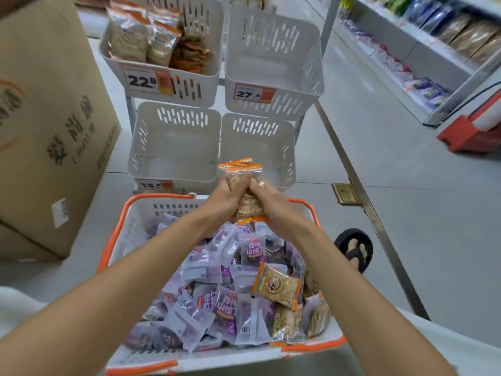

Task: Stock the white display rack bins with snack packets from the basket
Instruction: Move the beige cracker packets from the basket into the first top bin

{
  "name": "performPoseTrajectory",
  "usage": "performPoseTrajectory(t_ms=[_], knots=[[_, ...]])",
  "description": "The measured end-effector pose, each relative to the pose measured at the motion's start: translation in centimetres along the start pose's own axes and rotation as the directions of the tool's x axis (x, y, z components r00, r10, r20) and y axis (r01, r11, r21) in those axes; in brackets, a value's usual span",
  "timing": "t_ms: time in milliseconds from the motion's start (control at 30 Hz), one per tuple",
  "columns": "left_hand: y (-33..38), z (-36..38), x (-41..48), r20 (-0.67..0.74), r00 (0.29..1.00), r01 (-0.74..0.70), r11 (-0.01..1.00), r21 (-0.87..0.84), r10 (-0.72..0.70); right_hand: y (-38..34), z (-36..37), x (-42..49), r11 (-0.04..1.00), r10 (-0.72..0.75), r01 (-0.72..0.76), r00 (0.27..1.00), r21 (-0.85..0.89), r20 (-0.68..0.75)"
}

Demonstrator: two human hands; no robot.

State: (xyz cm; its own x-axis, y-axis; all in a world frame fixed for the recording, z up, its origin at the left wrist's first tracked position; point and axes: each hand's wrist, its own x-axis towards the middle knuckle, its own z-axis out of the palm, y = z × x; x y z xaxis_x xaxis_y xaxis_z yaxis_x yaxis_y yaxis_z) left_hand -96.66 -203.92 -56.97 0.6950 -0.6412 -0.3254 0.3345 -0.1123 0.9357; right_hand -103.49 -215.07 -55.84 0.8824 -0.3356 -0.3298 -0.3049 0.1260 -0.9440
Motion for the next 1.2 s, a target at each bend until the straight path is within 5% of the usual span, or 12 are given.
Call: performPoseTrajectory(t_ms=[167, 333, 500, 733, 867, 1067, 1200], knots=[[6.7, -4.6, 4.5, -0.159, 0.937, -0.206, 0.859, 0.469, 0.312, -5.6, 3.8, 5.2, 0.985, -0.155, 0.154, 0.988, -0.082, 0.001], [14.7, -11.4, 9.0, -0.258, 0.757, -0.369, 0.719, 0.589, 0.6, -13.3, 8.1, 12.4, 0.956, -0.295, 0.292, 0.948, -0.036, -0.12], [20.3, -20.5, 13.6, -0.367, 0.577, -0.151, 0.537, 0.83, 0.729, -20.9, 12.6, 20.9, 0.929, -0.358, 0.37, 0.896, -0.004, -0.262], [19.6, -26.5, 18.6, -0.248, 0.786, 0.057, 0.333, 0.941, 0.567, -20.4, 17.9, 30.2, 0.948, -0.299, 0.252, 0.914, -0.193, -0.275], [18.1, -26.9, 19.2, -0.266, 0.711, -0.012, 0.39, 0.921, 0.651, -19.6, 18.0, 30.9, 0.92, -0.391, 0.349, 0.853, -0.18, -0.347], [17.9, -26.7, 19.2, -0.306, 0.677, -0.096, 0.493, 0.865, 0.669, -19.0, 18.2, 30.2, 0.797, -0.588, 0.514, 0.78, -0.316, -0.215], [17.8, -27.0, 18.7, -0.219, 0.737, -0.042, 0.367, 0.929, 0.639, -19.4, 17.5, 29.4, 0.867, -0.449, 0.427, 0.893, -0.259, -0.031]])
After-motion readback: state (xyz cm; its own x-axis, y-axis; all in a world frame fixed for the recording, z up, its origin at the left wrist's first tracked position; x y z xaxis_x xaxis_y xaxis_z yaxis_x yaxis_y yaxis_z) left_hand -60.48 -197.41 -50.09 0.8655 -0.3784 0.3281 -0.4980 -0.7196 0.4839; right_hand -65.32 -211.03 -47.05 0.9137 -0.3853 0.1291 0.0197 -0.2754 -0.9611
